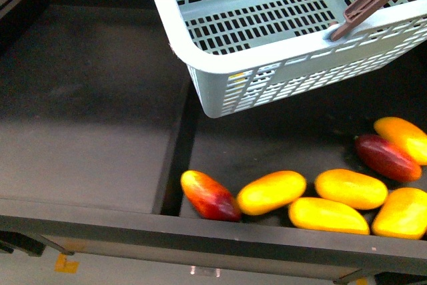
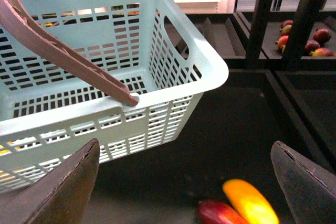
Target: Pick lemon and mango into basket
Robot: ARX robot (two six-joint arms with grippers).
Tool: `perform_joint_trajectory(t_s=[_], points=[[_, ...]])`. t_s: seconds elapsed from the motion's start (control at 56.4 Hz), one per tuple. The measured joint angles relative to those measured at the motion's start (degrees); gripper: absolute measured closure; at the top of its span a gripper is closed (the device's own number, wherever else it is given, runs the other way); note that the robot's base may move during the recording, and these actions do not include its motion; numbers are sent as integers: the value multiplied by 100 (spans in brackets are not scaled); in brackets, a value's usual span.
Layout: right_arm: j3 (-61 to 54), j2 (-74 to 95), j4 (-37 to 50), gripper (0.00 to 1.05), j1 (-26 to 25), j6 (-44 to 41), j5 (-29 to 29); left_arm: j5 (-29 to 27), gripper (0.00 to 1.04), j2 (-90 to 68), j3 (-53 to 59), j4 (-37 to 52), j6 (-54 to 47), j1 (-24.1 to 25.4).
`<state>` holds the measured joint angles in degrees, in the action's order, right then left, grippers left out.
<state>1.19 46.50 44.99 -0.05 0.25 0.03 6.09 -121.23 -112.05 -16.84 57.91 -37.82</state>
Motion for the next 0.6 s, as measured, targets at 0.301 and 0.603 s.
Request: perform_joint_trajectory(t_s=[0.301,0.603], points=[[0,-7,0,9,0,0,-2,17,100,0,0,0,4,0],[0,11,0,9,4,0,-24,-140,100,0,0,0,-35,136]])
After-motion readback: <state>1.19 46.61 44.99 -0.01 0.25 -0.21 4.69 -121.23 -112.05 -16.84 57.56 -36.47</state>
